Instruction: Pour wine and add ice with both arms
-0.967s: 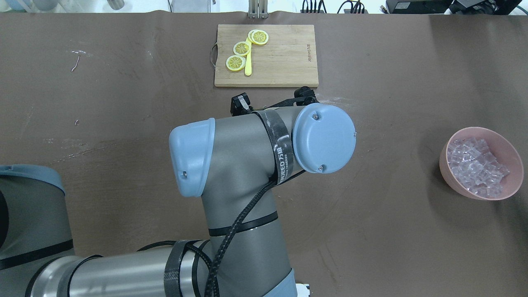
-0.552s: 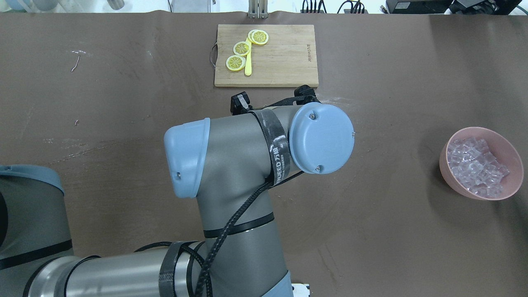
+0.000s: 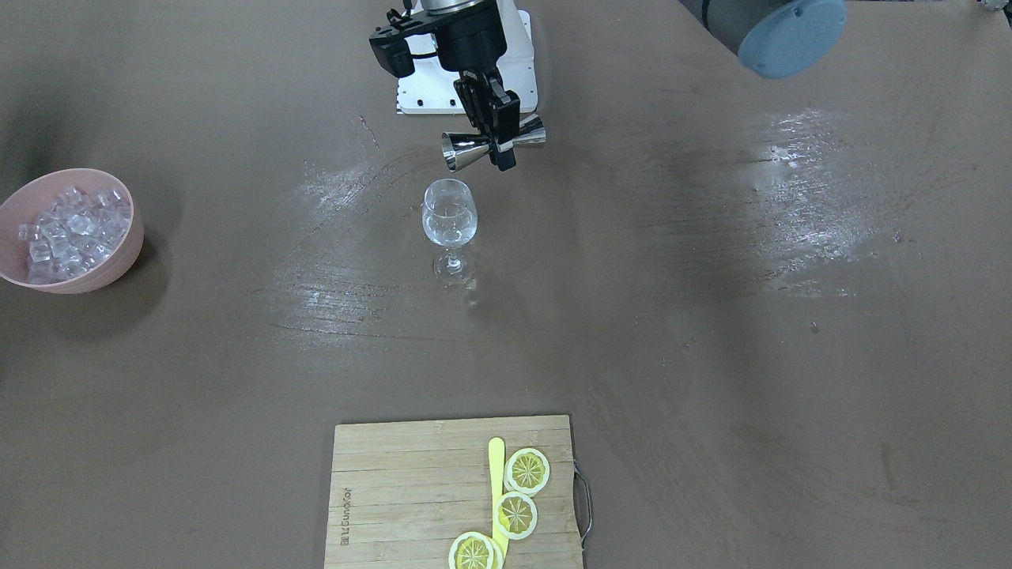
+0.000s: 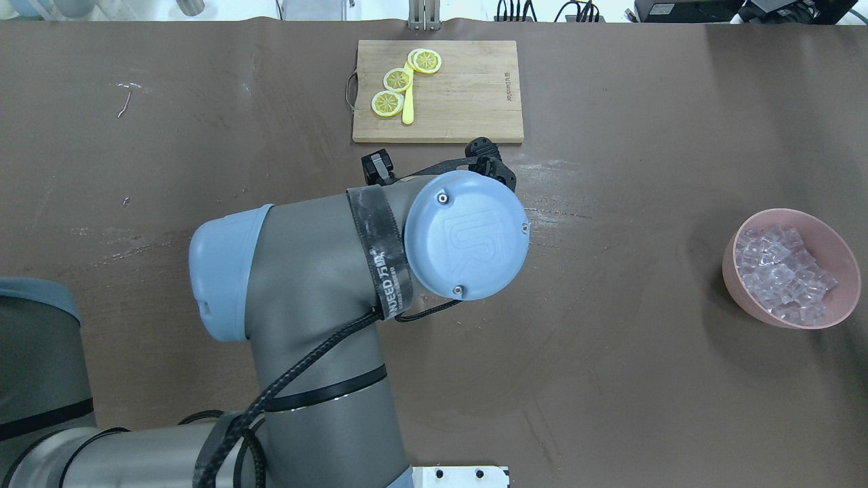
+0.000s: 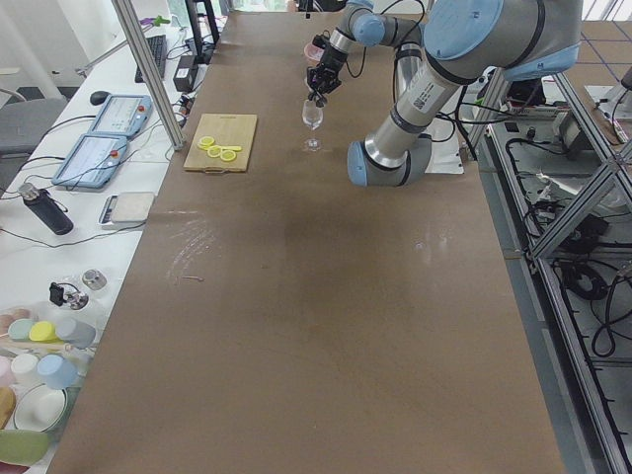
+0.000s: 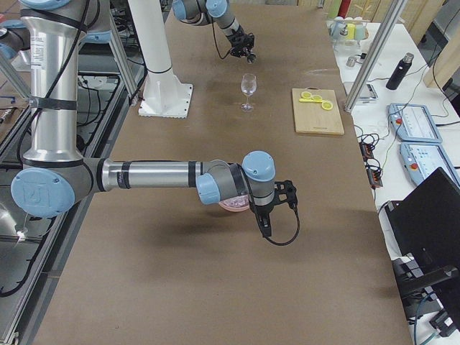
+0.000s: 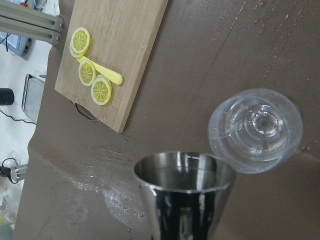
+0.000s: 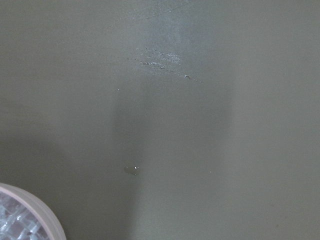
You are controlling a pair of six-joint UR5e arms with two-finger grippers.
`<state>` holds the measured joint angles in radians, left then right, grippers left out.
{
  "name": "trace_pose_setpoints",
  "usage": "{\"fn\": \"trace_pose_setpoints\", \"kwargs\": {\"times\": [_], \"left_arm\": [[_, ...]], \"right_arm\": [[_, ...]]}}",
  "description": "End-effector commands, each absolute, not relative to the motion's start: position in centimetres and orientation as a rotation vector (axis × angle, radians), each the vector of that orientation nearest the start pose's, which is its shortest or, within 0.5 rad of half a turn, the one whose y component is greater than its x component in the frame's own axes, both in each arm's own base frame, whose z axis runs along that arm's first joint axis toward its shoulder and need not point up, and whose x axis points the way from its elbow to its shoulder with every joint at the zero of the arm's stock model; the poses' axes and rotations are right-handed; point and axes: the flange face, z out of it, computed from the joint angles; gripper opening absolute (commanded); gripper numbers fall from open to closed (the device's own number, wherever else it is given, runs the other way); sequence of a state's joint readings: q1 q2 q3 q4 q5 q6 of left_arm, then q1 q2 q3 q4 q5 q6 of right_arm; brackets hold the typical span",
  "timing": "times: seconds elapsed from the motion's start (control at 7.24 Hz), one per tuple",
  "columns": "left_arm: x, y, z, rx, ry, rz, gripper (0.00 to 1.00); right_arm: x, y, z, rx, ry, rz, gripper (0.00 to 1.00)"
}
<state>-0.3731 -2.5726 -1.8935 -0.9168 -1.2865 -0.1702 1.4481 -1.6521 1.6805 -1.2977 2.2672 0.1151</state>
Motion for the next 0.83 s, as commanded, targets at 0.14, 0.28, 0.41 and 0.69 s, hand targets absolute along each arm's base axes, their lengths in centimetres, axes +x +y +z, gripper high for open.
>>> {"fn": "trace_pose_setpoints", "kwargs": {"times": [0.14,0.28,0.41,0.69], "left_arm": [[46.4,-36.7,3.0,0.834,0.311,0.858,0.00],[45.5,-37.2,4.2,0.846,0.379,0.845,0.00],[44.4,-38.7,5.3,0.868,0.431,0.817,0.00],[42.6,-41.2,8.6,0.894,0.488,0.768,0.00]], "right_arm": [[1.1,-48.0,61.8,0.206,-0.719,-0.112,1.00],[1.1,-48.0,61.8,0.206,-0.719,-0.112,1.00],[1.1,-48.0,61.8,0.206,-0.719,-0.112,1.00],[1.1,-48.0,61.8,0.208,-0.719,-0.113,1.00]]}}
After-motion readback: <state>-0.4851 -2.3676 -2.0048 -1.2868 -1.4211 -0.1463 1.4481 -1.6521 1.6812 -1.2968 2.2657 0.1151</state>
